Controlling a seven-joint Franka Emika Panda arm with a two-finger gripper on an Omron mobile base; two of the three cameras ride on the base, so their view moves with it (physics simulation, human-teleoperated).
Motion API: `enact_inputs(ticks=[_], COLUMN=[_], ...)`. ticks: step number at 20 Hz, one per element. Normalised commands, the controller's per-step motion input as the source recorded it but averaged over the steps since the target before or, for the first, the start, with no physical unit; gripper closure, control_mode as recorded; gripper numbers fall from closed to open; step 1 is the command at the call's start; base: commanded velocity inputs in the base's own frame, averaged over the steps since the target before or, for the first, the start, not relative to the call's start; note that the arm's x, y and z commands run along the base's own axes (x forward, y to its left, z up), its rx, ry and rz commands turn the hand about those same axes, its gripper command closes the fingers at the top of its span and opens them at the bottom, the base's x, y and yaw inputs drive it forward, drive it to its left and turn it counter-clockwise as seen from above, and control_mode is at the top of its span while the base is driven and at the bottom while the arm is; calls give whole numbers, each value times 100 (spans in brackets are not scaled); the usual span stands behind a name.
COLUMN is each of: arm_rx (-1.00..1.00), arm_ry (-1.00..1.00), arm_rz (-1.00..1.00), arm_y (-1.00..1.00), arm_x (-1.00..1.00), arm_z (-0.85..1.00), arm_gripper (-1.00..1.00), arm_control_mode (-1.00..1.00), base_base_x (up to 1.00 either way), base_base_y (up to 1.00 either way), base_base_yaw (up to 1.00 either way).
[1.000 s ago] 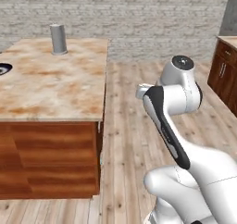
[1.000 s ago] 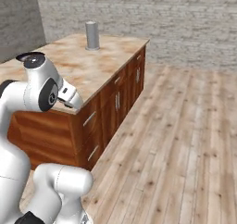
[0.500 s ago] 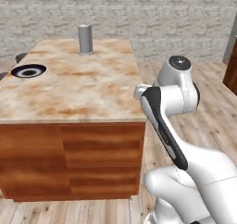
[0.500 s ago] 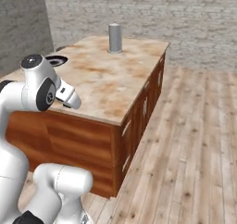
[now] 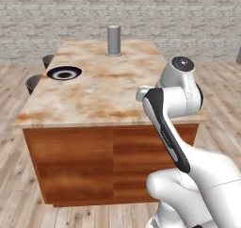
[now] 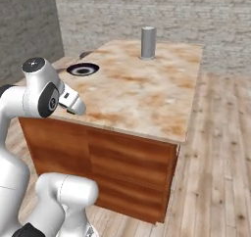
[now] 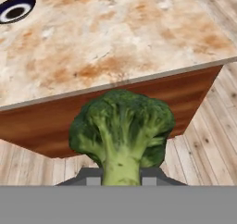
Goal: Take the cheese, steak, and broccoli from the fridge and place them on the plate on the dining counter to create an appetizer plate.
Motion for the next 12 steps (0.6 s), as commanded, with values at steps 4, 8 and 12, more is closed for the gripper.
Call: enact_inputs(ticks=[4, 8, 12], arm_rx=[0, 0, 0], arm_ry=[0, 0, 0], arm_rz=[0, 0, 0], arm_y=[0, 0, 0], arm_x=[0, 0, 0], arm_z=[0, 0, 0], arm_gripper=[100, 100, 100], arm_control_mode=[100, 100, 100], base_base_x=[46, 49, 52], base_base_y=[100, 100, 100], base_base_yaw=[-9, -11, -14])
